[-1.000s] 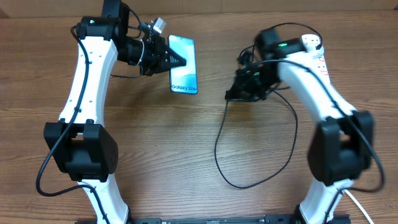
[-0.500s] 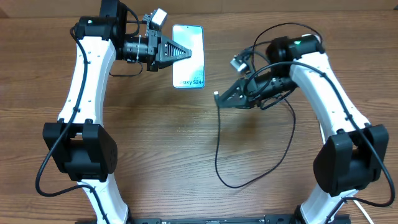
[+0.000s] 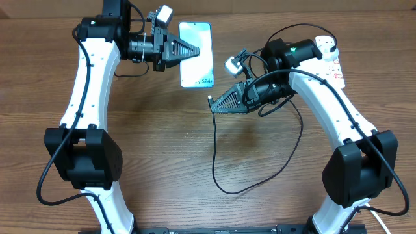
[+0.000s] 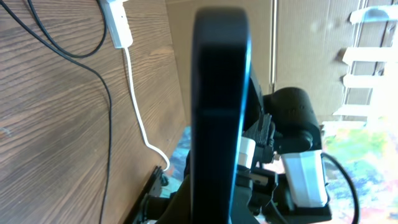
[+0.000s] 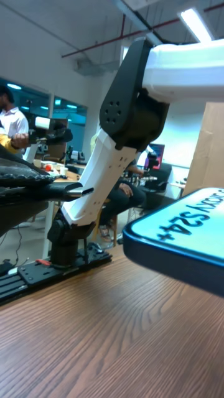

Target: Plug charger to phone and switch on socket

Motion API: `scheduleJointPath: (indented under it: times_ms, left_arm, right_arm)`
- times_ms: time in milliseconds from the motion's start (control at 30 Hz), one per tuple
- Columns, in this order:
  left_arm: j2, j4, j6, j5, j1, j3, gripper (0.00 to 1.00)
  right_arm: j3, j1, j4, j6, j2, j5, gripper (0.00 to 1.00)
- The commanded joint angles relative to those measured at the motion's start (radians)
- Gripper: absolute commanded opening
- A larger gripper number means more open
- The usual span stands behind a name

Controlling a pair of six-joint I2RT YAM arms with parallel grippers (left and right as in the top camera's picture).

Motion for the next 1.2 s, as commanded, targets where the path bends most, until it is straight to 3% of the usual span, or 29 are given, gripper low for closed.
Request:
scheduleJointPath:
  times_ms: [0,467,1167]
  left_arm:
    - [-0.001,0.029,-0.092,0.057,0.006,0.002,0.04]
    - [-0.001,0.041,-0.135,0.113,0.005,0.002,0.04]
    - [-0.001,0.094,-0.178,0.037,-0.003,0.002,0.04]
  right_arm:
    - [0.013,0.003,0.004,-0.005,-0.009,-0.054,0.04]
    - [0.013,0.003,0.144,0.139,-0.009,-0.084,0.04]
    - [0.013,0.042,0.314,0.330,-0.009,-0.079,0.04]
